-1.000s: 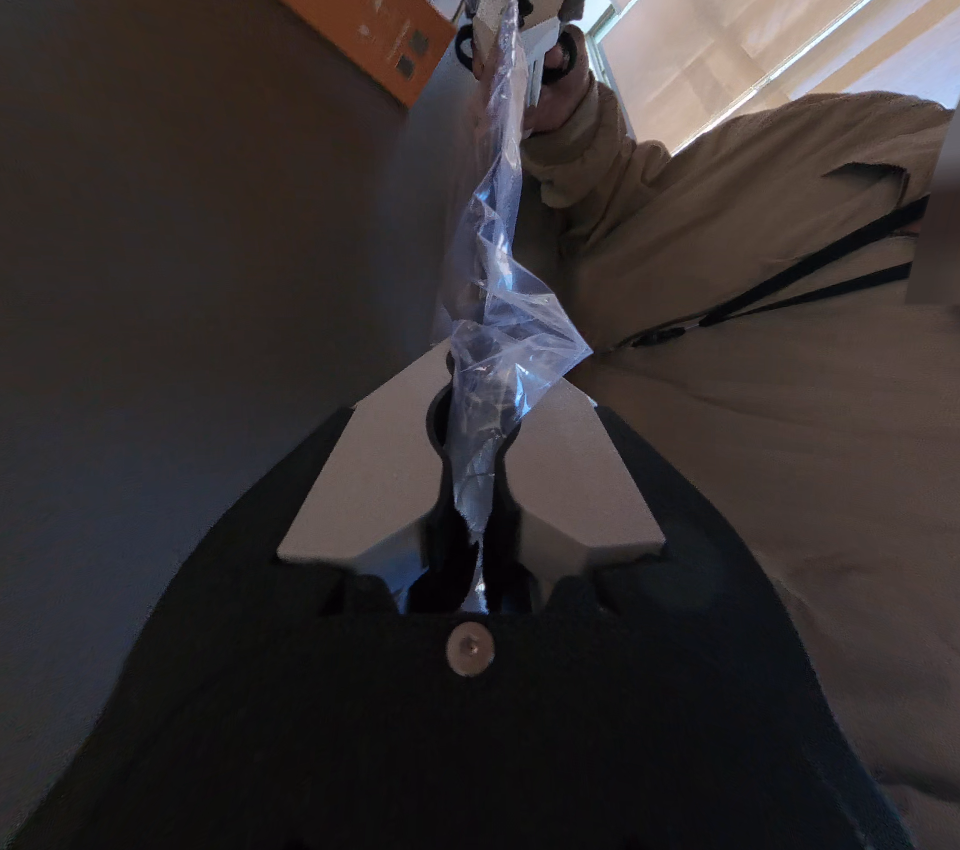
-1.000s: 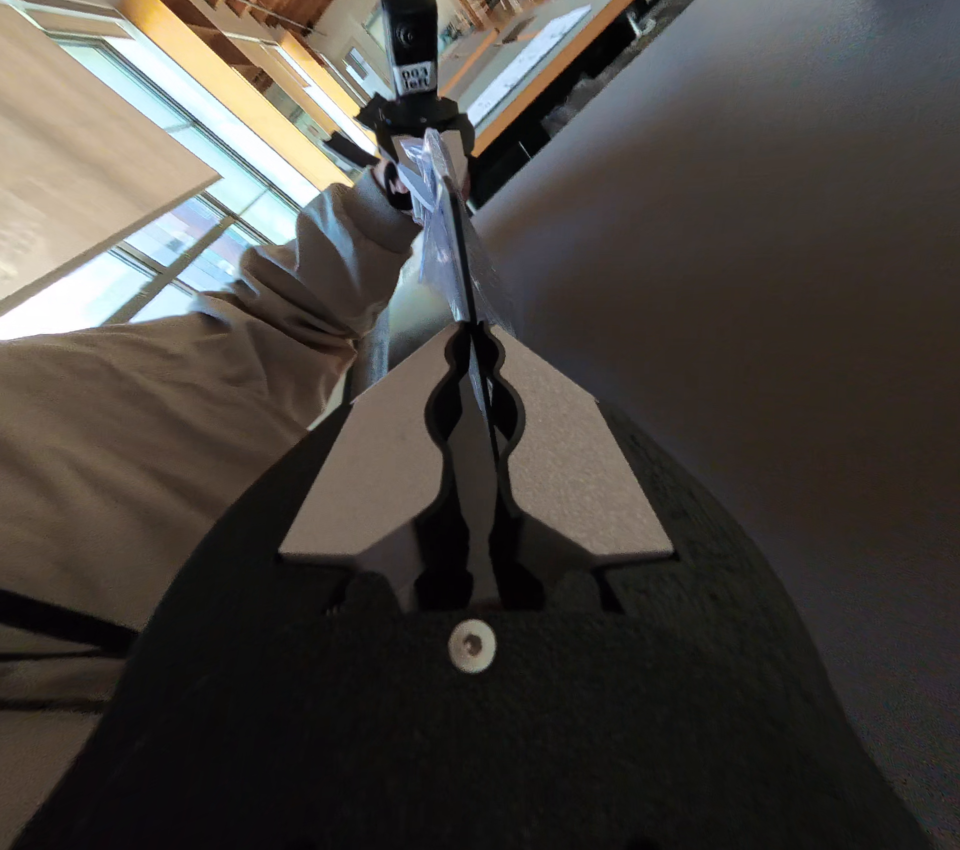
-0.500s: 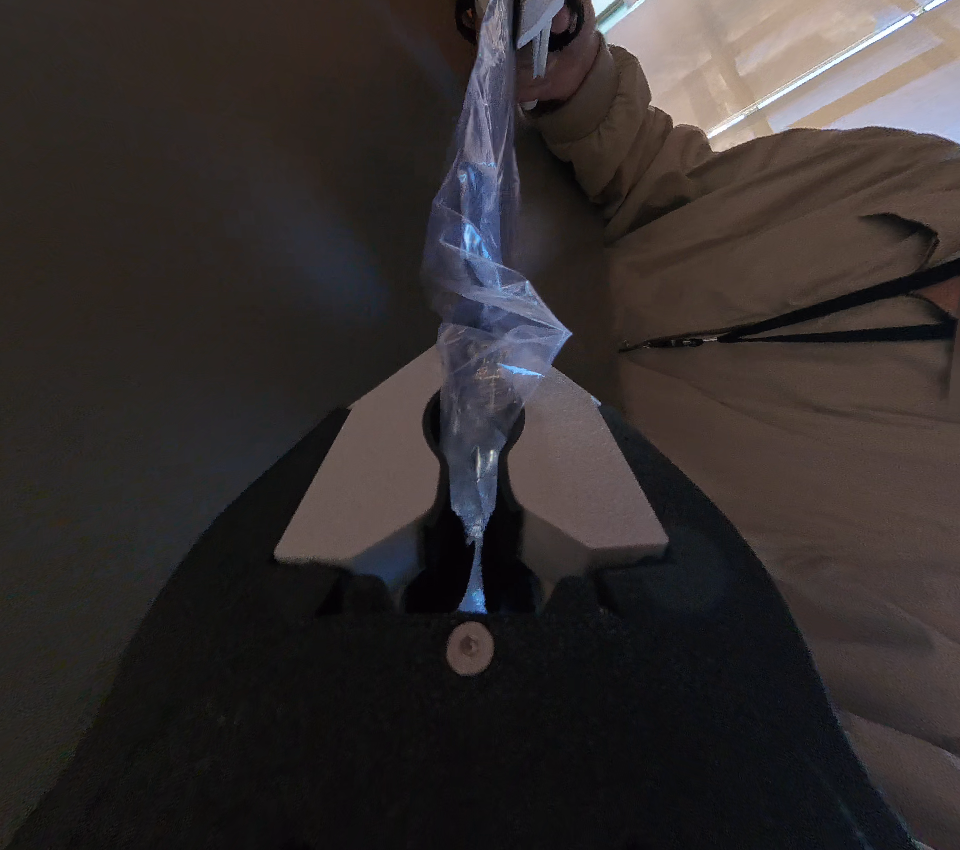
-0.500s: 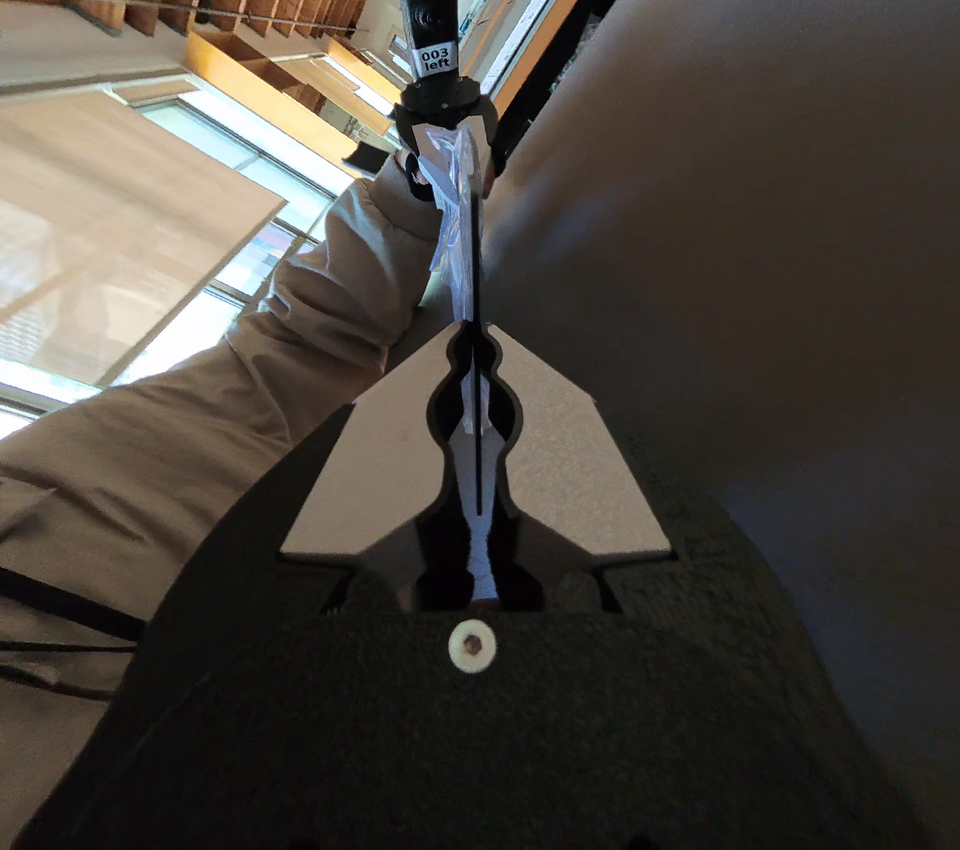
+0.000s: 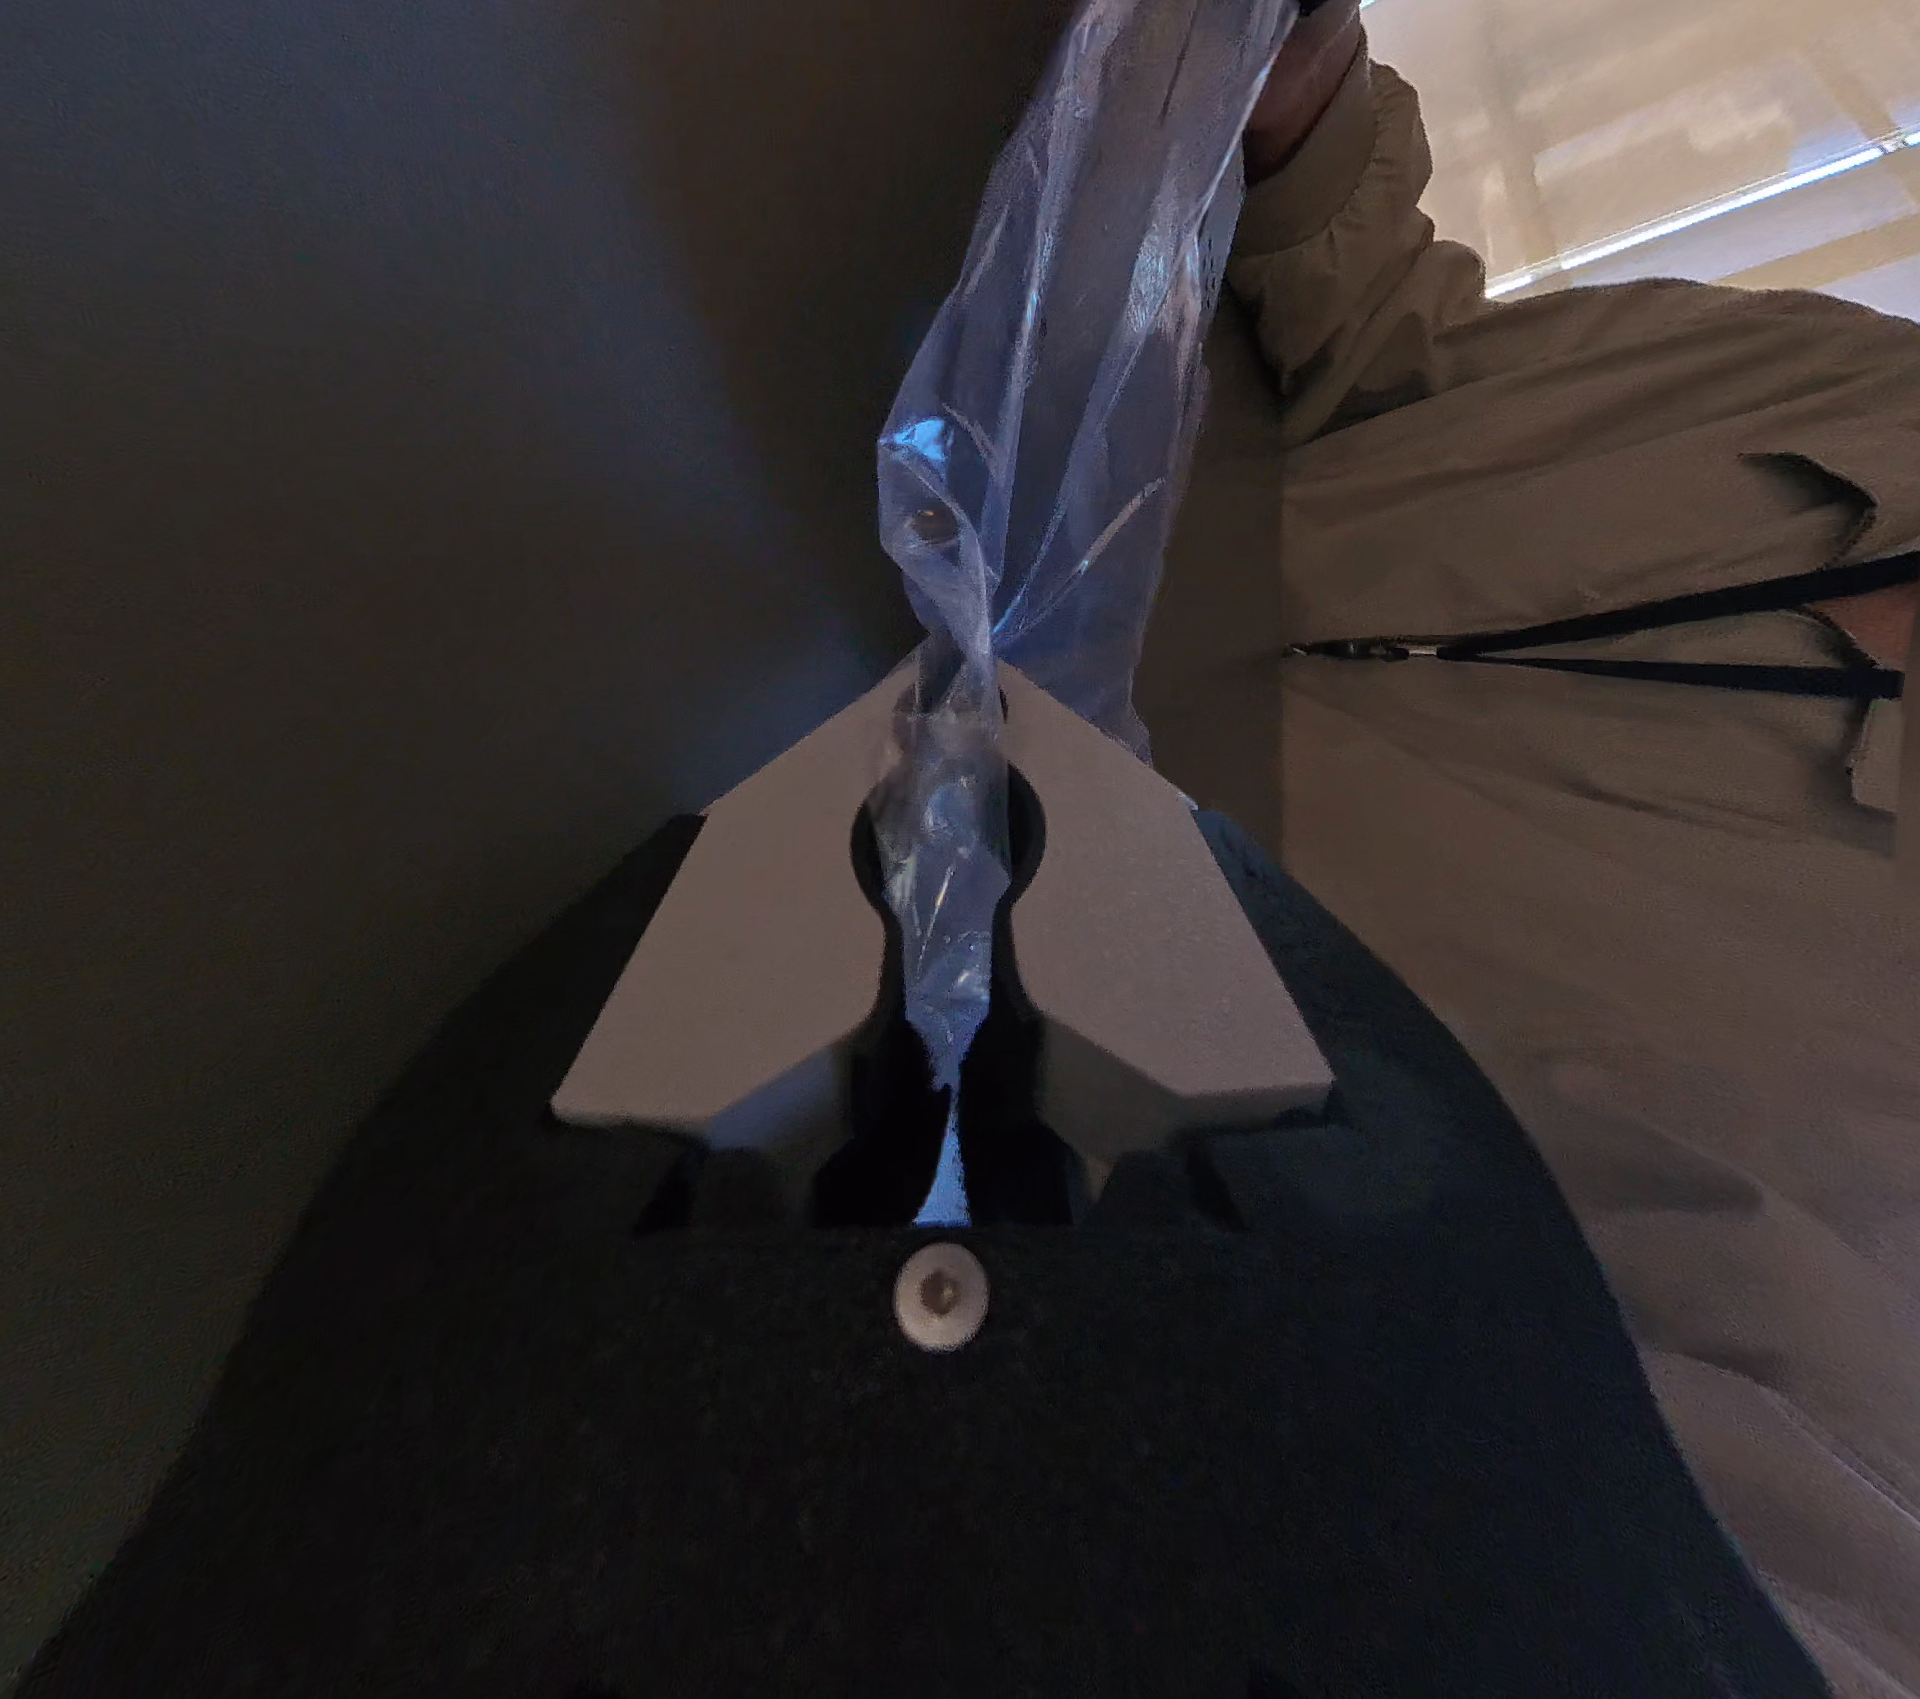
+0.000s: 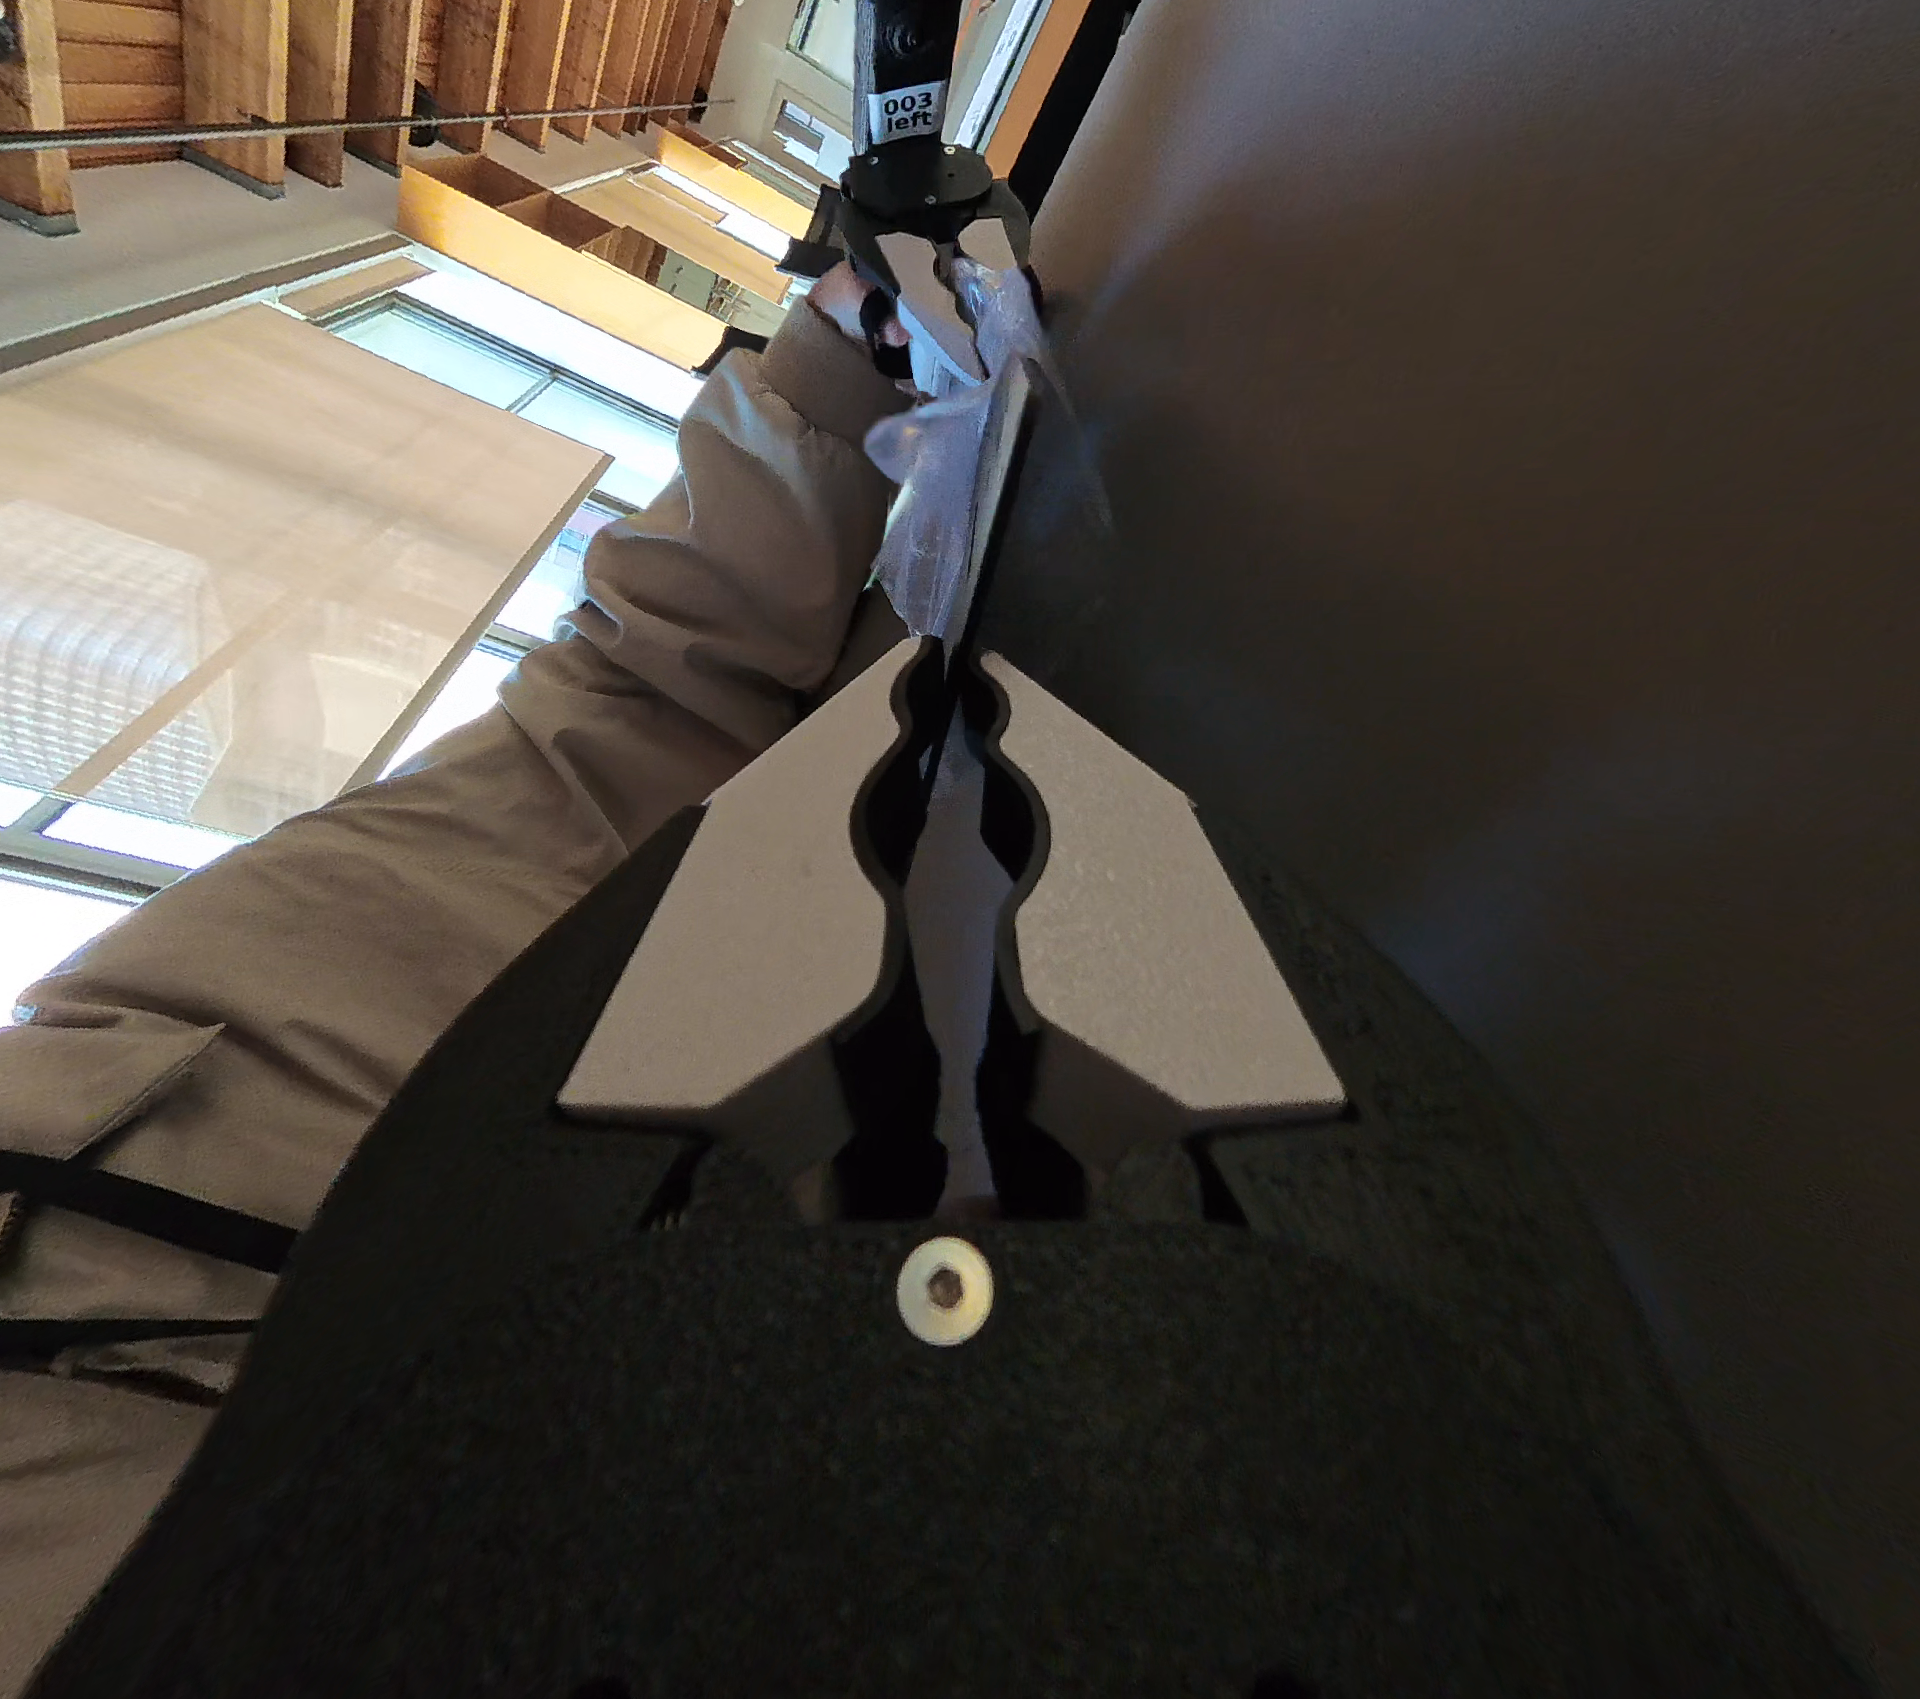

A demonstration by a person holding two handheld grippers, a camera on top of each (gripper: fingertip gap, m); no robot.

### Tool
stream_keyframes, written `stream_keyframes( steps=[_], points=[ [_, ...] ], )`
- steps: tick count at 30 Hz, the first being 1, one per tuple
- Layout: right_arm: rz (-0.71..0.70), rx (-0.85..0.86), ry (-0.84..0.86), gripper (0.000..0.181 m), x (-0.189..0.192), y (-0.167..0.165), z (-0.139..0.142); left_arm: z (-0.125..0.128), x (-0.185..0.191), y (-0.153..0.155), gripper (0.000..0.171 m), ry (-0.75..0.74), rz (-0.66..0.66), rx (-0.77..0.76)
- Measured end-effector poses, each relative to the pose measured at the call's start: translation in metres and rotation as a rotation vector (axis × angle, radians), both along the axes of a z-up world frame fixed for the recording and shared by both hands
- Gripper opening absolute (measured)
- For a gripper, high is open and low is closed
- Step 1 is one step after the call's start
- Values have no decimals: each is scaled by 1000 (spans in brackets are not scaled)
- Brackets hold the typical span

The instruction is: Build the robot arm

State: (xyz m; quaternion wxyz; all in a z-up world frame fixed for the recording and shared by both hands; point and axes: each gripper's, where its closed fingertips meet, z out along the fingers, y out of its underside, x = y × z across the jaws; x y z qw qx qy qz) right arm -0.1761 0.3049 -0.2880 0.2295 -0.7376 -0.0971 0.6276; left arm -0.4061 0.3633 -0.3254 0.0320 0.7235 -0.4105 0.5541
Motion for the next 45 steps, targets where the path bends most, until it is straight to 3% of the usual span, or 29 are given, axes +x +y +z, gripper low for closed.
stream_keyframes(
  steps=[5,11,26,28,31,34,38,41,43,45],
  points=[
    [-23,8,5,2,3,2,1,-6,-34,-2,0,69,-17,10],
    [-29,22,10,2,3,2,3,-8,-87,-29,0,186,-35,19],
    [-34,25,14,1,5,2,4,-14,-214,-105,0,346,158,35],
    [-42,16,3,2,7,3,2,-17,-214,-100,5,367,222,96],
    [-55,18,-26,2,10,4,-1,-6,-196,-86,46,346,293,234],
    [-57,21,-71,3,13,4,-6,-1,-188,-60,73,463,336,514],
    [-65,0,-89,3,15,4,-11,38,-172,-30,78,594,367,857],
    [-69,-11,-85,3,15,6,-12,70,-114,-40,78,497,302,986],
    [-72,-14,-85,3,15,8,-12,62,-85,-55,78,516,195,989],
    [-74,-16,-87,3,16,8,-12,45,-86,-50,78,631,135,1026]
  ],
)
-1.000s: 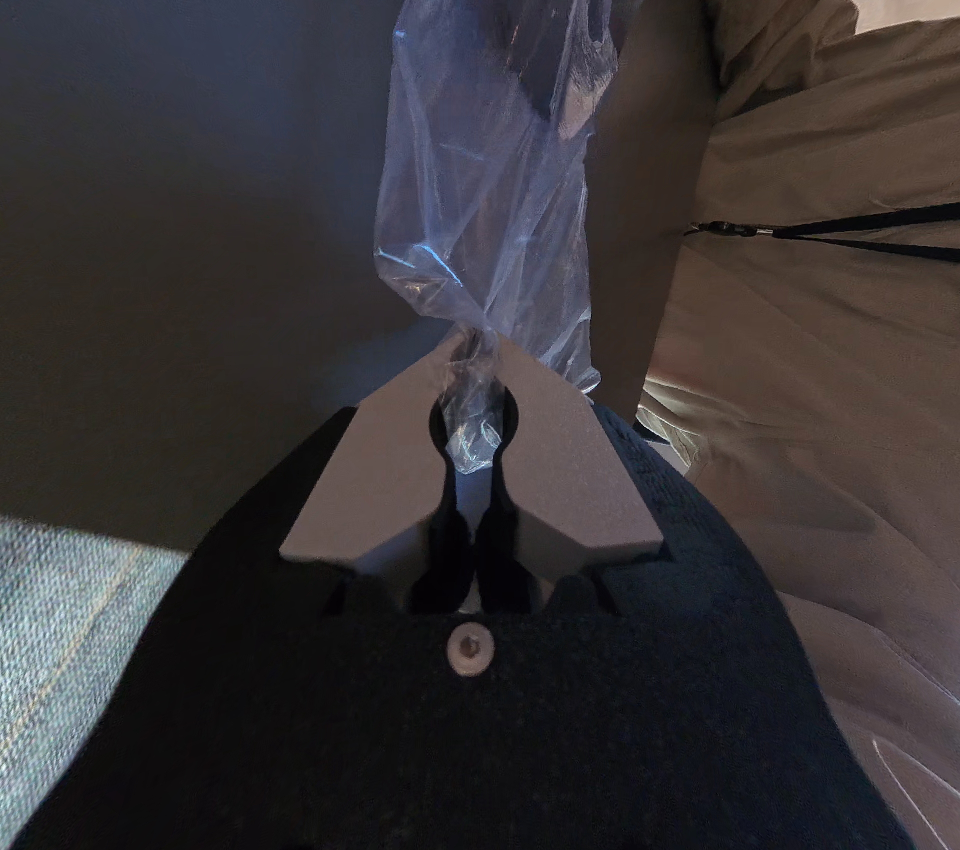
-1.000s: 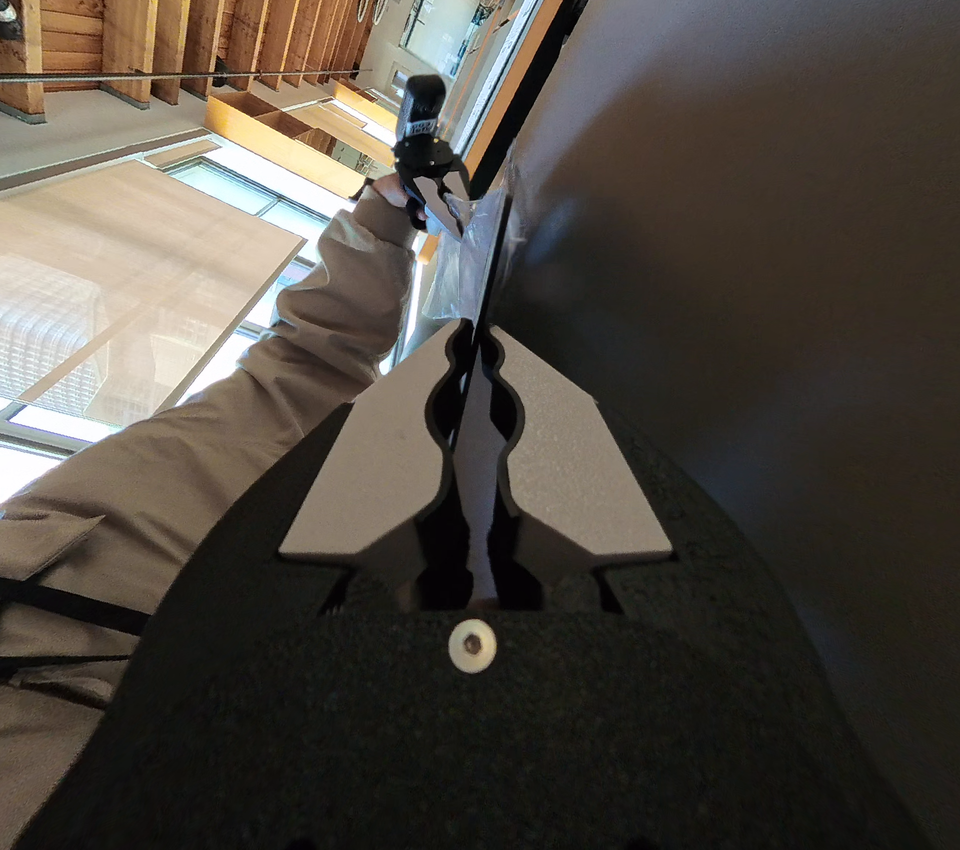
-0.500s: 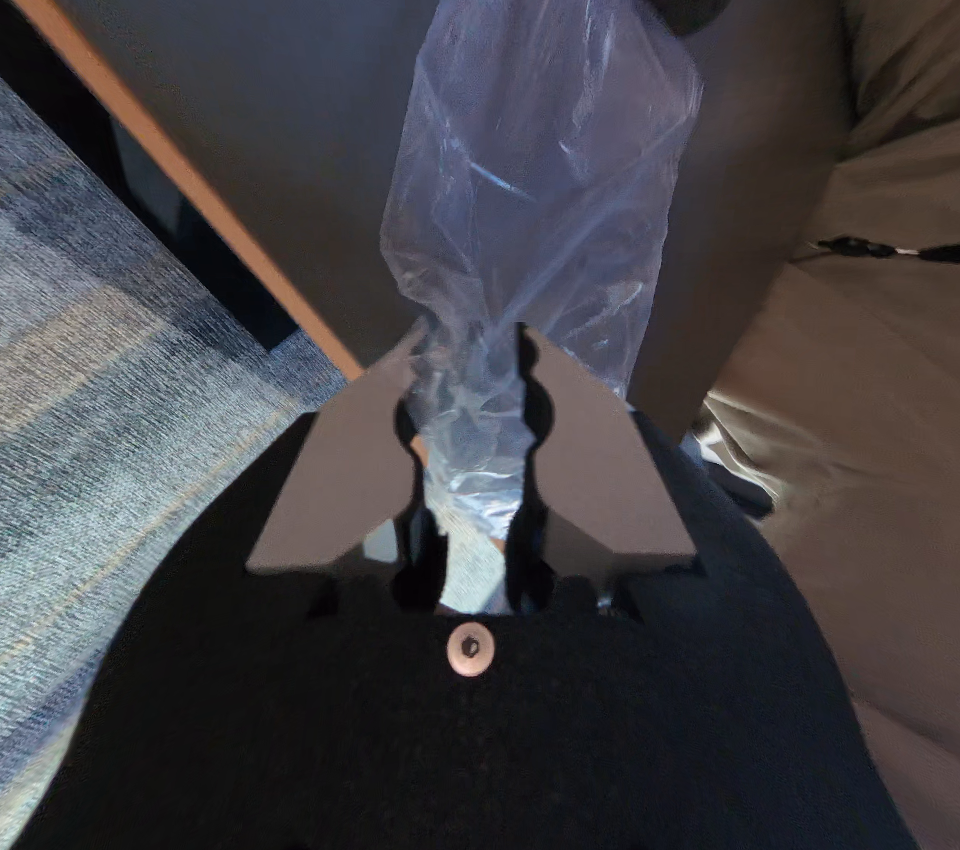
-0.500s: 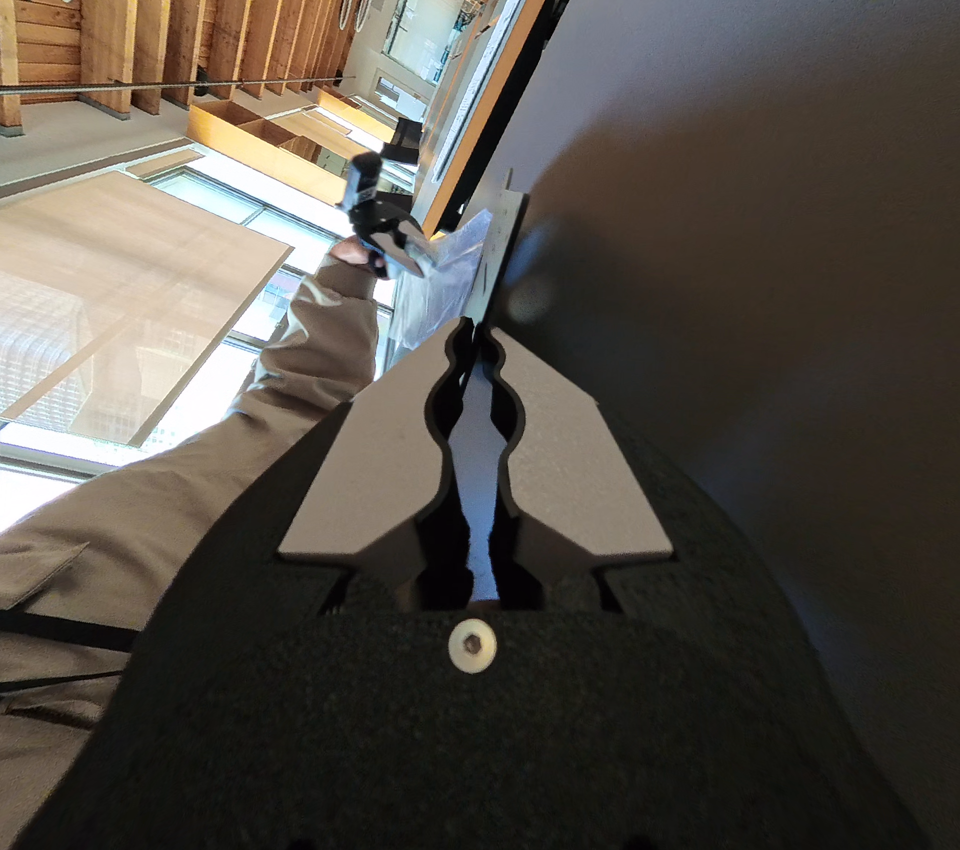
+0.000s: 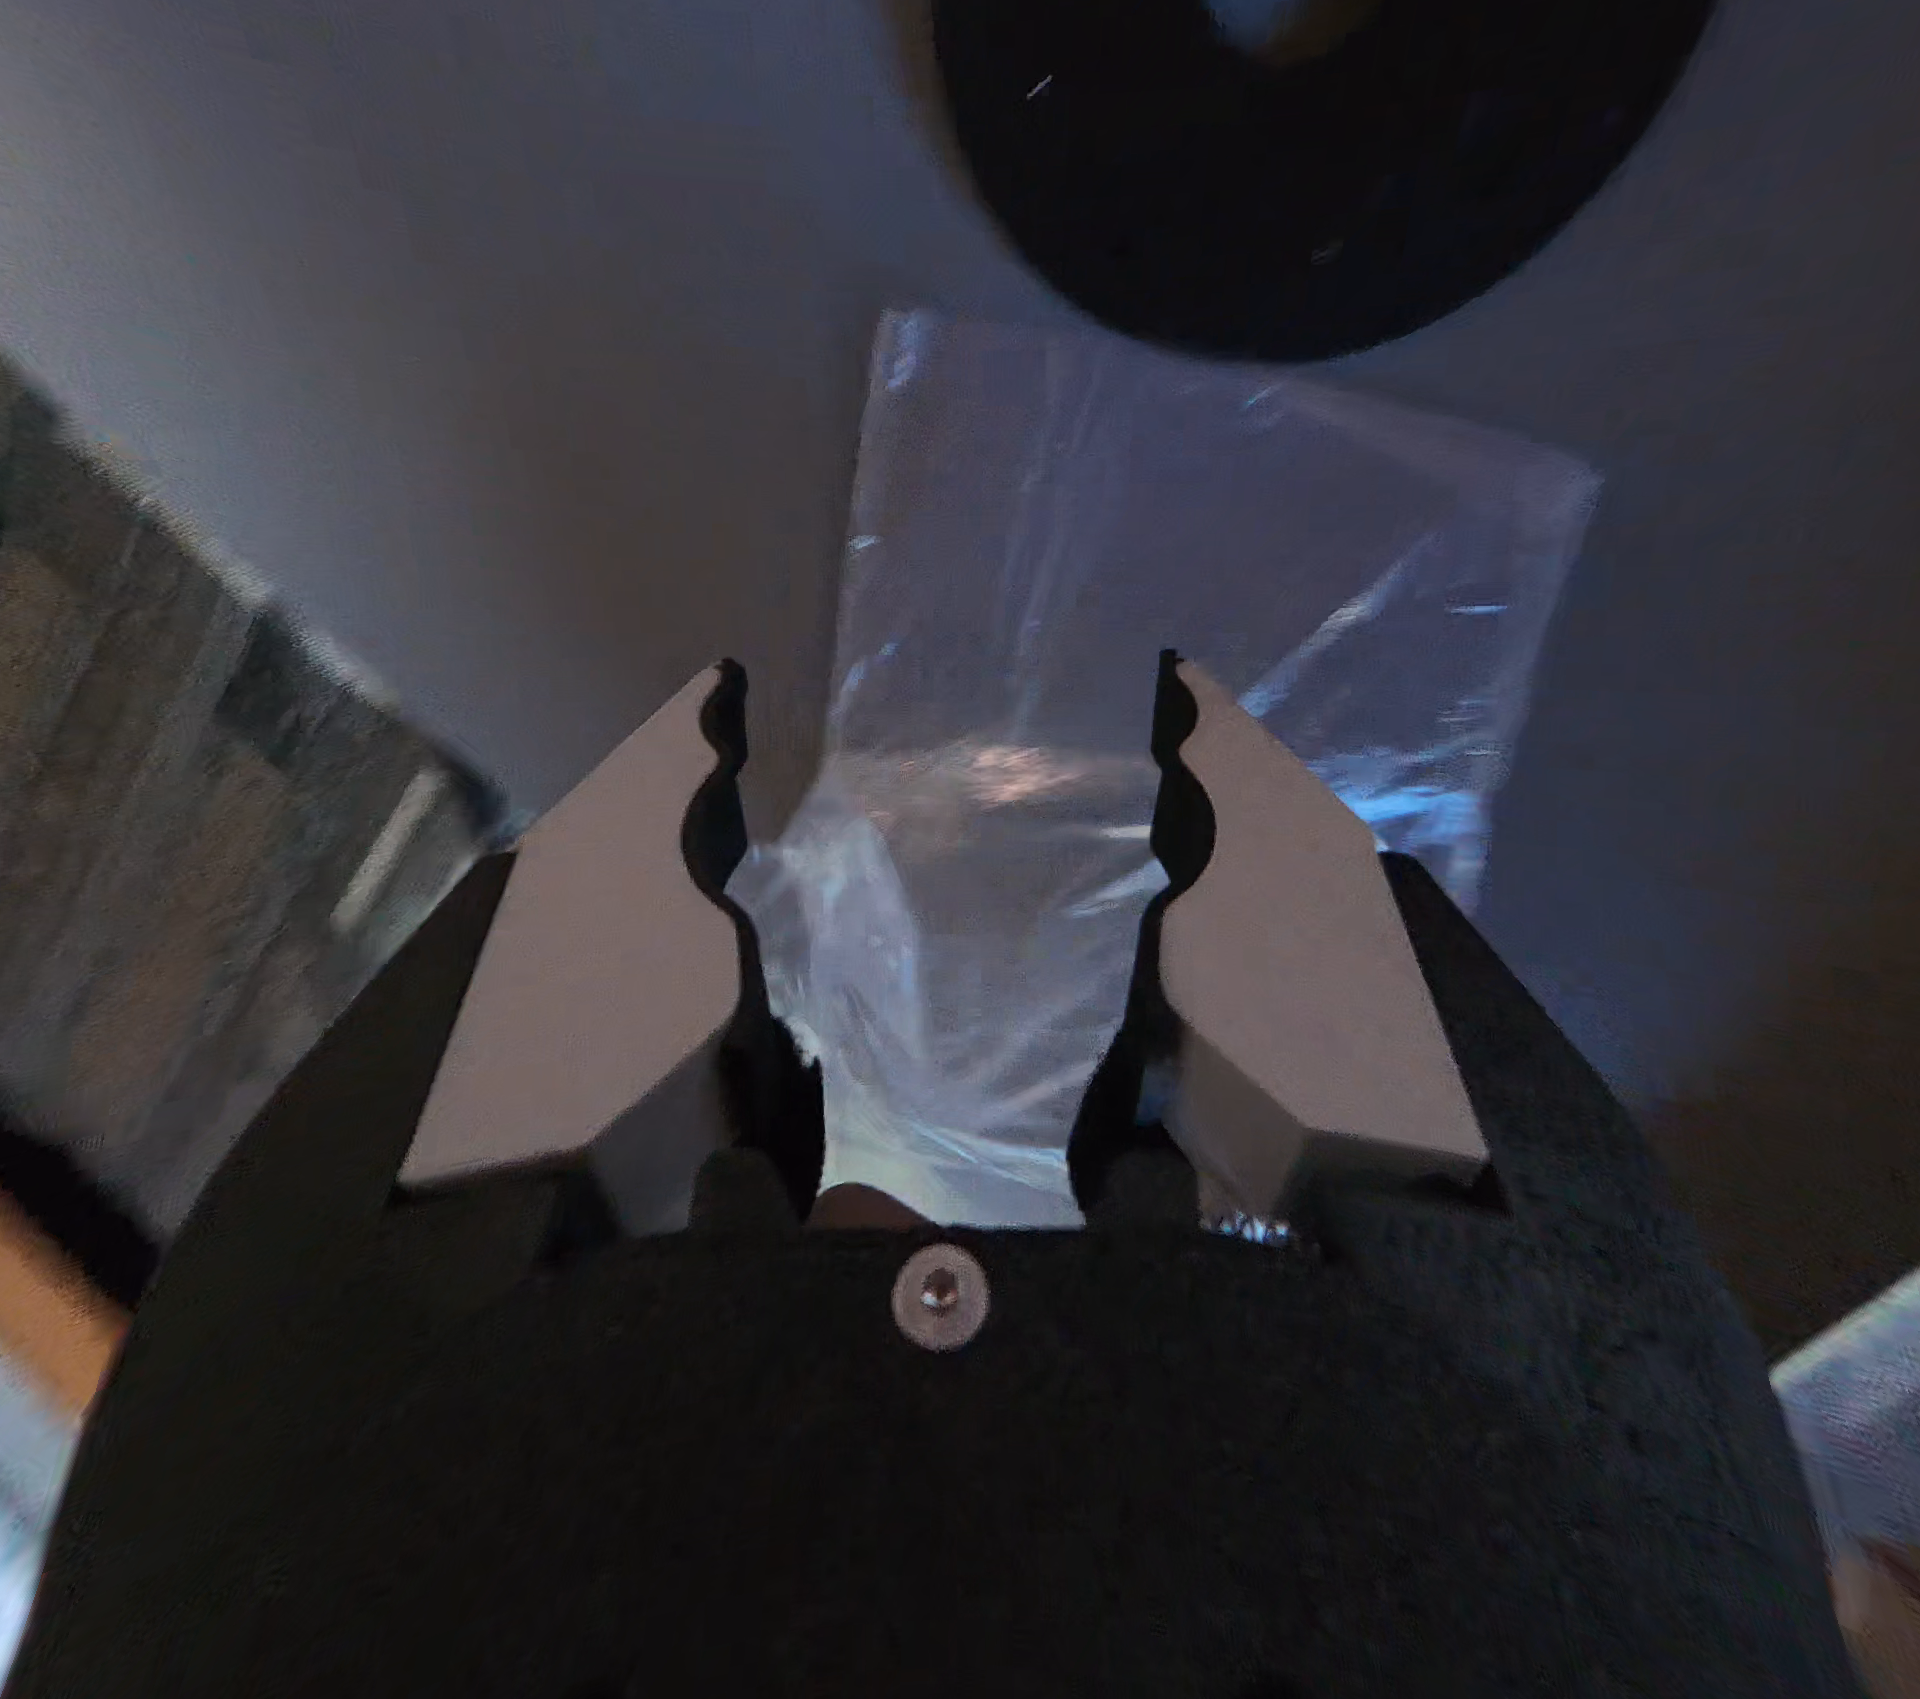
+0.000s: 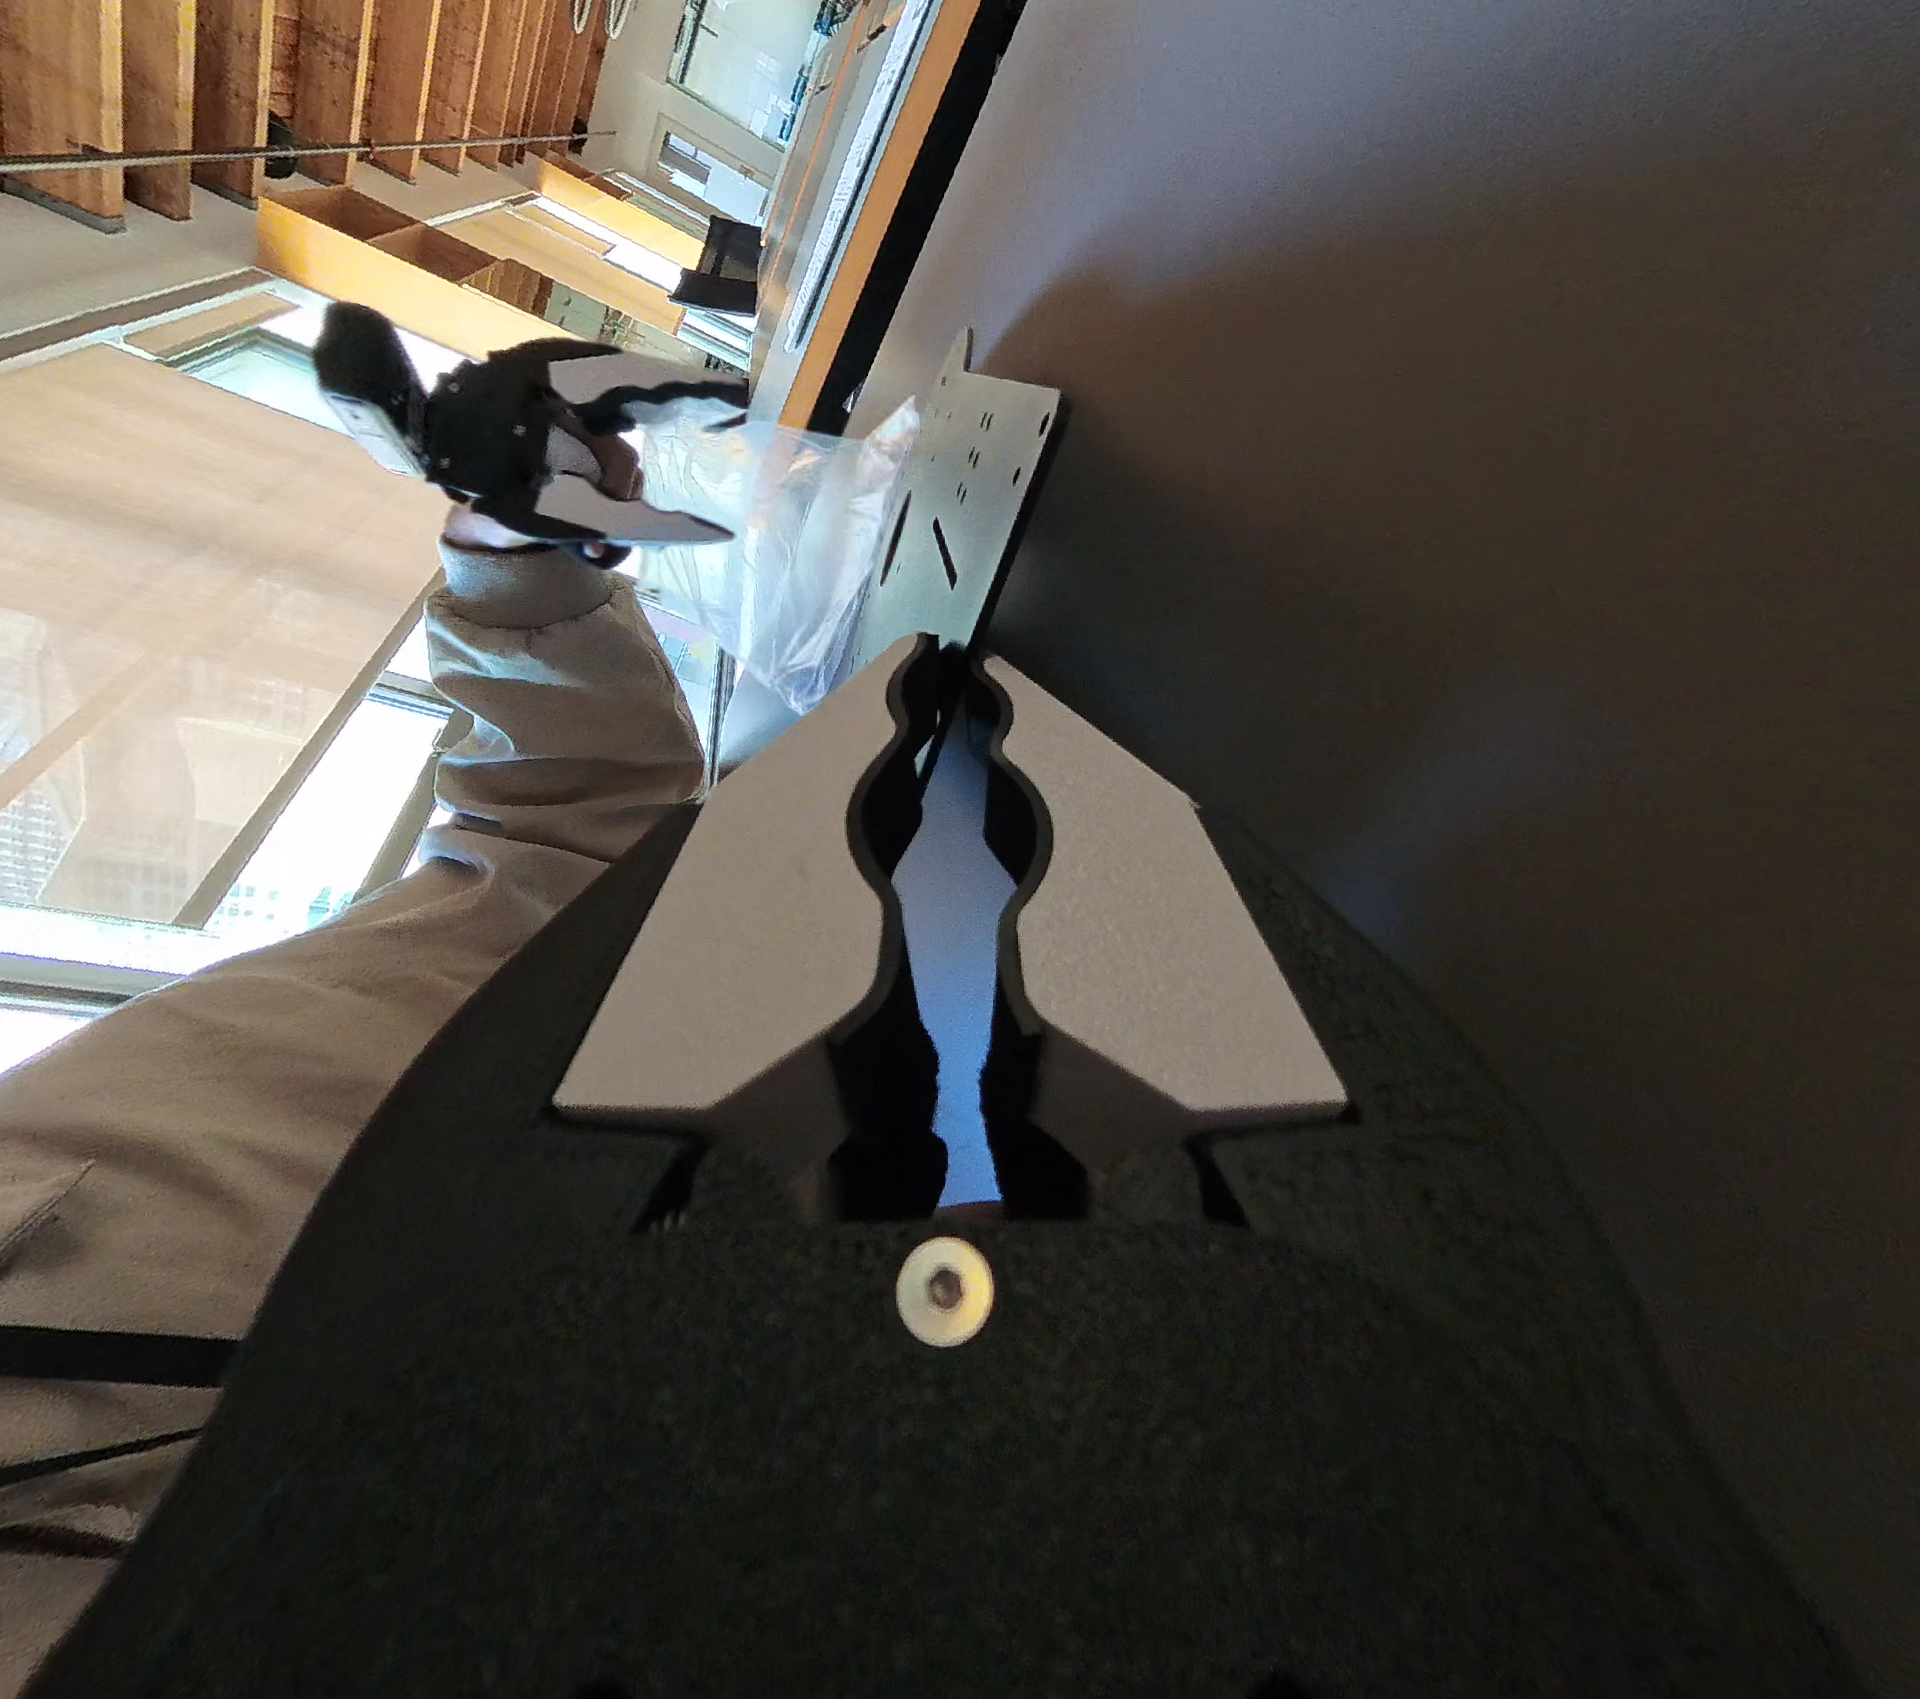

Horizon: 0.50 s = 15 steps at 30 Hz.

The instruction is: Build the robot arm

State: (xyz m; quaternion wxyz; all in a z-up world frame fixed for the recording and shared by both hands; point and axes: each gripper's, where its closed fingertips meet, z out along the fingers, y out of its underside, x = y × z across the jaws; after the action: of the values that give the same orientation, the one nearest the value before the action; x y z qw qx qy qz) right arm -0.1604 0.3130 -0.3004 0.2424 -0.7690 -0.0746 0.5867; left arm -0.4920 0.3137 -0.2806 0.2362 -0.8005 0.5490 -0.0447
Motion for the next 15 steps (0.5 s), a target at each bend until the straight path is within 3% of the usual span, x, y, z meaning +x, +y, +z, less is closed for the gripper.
stream_keyframes(
  steps=[3,6,8,9,12,15],
  points=[
    [-1,-2,-5,3,0,0,-1,1,-29,35,89,152,112,128],
    [-1,-2,-9,3,0,0,-1,50,-19,49,89,23,149,265],
    [-2,-3,-9,3,0,0,-2,75,5,39,87,-86,104,281],
    [-2,-3,-11,4,0,0,-2,76,25,25,83,-132,41,243],
    [-2,-3,-12,4,0,0,-2,33,91,-24,84,-159,-150,86],
    [-4,-5,-9,3,0,0,-1,-10,137,-51,84,-173,-226,-6]
  ],
)
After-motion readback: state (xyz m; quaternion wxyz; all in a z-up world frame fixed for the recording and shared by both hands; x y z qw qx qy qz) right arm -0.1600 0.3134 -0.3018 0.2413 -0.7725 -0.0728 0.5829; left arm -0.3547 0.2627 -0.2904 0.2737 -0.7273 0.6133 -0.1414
